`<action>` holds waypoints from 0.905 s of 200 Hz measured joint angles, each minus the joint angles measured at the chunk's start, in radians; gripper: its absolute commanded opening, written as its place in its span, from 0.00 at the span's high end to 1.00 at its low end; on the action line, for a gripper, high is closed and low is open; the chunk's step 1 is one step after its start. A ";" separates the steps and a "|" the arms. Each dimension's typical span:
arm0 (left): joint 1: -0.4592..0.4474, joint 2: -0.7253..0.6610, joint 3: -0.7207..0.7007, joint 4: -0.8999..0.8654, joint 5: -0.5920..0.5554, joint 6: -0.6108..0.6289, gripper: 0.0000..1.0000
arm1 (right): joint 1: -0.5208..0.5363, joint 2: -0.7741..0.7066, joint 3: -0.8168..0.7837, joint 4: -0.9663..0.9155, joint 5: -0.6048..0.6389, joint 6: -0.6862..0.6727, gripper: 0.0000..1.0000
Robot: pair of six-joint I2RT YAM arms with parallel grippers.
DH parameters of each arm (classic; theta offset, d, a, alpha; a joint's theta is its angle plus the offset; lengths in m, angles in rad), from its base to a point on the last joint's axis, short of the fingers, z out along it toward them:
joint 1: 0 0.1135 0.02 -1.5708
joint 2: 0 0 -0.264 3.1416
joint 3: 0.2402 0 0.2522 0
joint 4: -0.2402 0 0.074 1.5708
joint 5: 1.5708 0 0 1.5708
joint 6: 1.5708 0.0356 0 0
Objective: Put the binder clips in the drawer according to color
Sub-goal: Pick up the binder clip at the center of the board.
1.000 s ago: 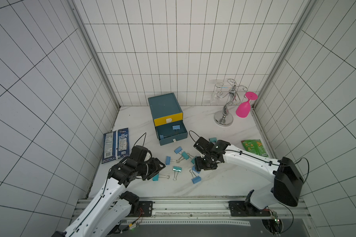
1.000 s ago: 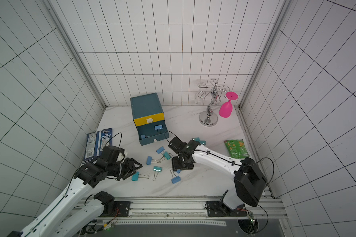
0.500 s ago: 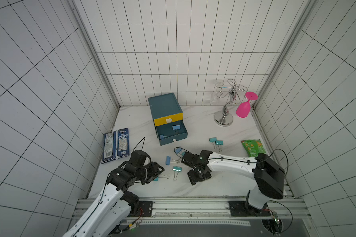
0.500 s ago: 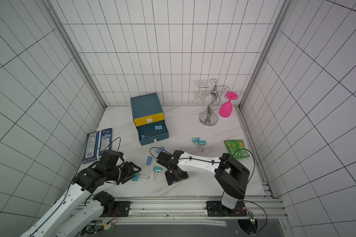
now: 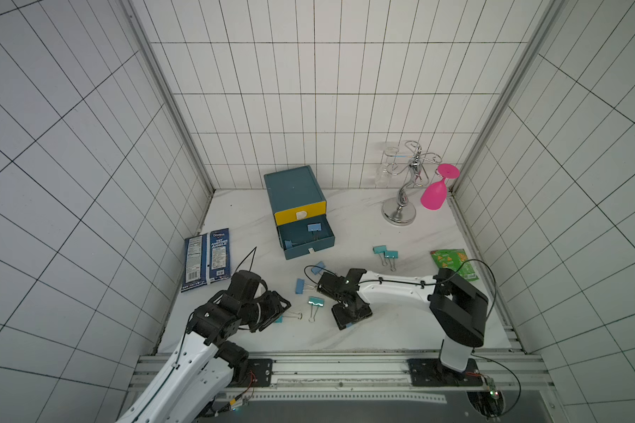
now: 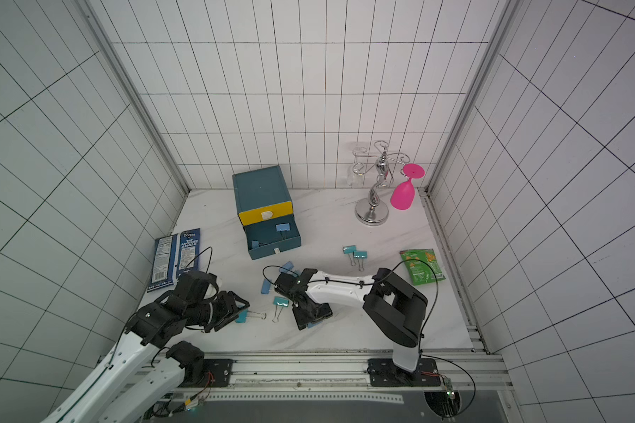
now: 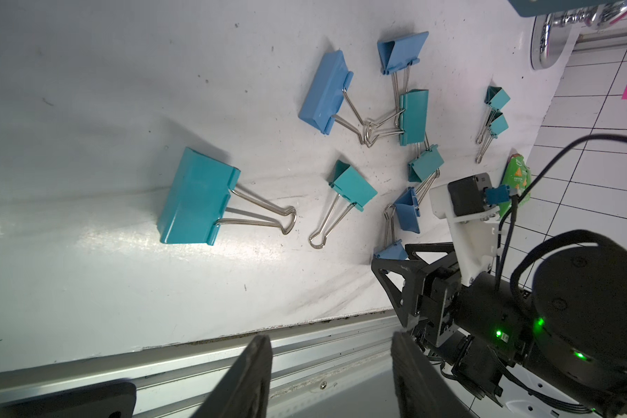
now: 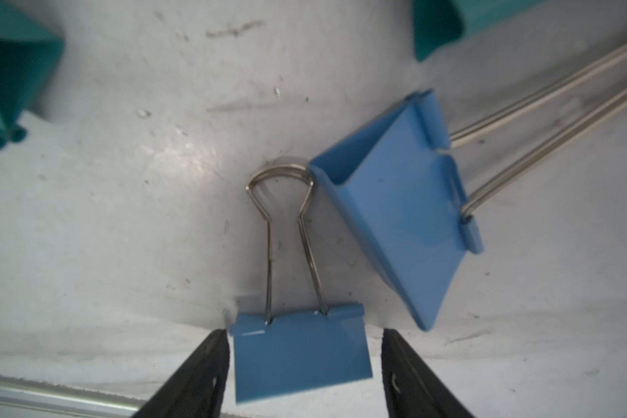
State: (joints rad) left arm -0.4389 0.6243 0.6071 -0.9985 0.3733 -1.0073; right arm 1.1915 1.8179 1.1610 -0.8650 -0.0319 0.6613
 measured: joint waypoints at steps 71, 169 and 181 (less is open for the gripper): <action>0.000 0.001 0.006 -0.008 -0.008 0.000 0.43 | 0.020 -0.013 0.000 0.004 -0.016 -0.016 0.45; 0.000 0.047 0.045 0.010 -0.014 0.001 0.43 | 0.021 -0.111 0.046 0.008 -0.061 -0.064 0.51; 0.000 0.047 0.045 0.012 -0.014 0.001 0.43 | 0.014 -0.114 0.046 0.008 -0.065 -0.064 0.51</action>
State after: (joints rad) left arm -0.4389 0.6712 0.6518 -0.9867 0.3588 -1.0065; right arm 1.2057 1.7042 1.2072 -0.8570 -0.0971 0.5976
